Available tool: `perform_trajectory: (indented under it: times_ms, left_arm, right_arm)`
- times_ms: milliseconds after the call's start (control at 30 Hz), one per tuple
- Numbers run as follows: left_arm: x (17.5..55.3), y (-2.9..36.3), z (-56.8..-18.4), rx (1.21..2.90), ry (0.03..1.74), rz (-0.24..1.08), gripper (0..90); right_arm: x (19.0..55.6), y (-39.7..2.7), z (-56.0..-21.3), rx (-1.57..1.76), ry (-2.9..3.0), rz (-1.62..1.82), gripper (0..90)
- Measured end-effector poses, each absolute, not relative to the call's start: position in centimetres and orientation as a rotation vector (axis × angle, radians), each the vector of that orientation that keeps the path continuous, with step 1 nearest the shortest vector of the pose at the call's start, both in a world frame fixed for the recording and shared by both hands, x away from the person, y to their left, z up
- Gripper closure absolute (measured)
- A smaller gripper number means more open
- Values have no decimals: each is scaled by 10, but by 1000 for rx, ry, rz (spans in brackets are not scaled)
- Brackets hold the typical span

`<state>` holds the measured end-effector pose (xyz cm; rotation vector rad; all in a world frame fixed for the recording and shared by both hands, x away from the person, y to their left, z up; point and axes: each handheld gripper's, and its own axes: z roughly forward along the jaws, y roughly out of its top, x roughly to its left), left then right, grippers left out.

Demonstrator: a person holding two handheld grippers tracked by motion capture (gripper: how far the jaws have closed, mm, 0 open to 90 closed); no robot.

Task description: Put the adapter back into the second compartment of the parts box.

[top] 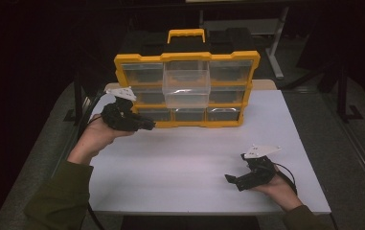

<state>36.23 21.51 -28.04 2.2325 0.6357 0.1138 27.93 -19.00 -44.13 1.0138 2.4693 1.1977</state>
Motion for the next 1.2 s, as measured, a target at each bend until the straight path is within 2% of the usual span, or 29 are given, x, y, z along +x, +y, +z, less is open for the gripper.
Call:
perform_trajectory:
  times_ms: [1200]
  left_arm:
    - [376,215,-190,2188,541,164,767]
  right_arm:
    - [280,-189,-442,1013,2475,1200,1]
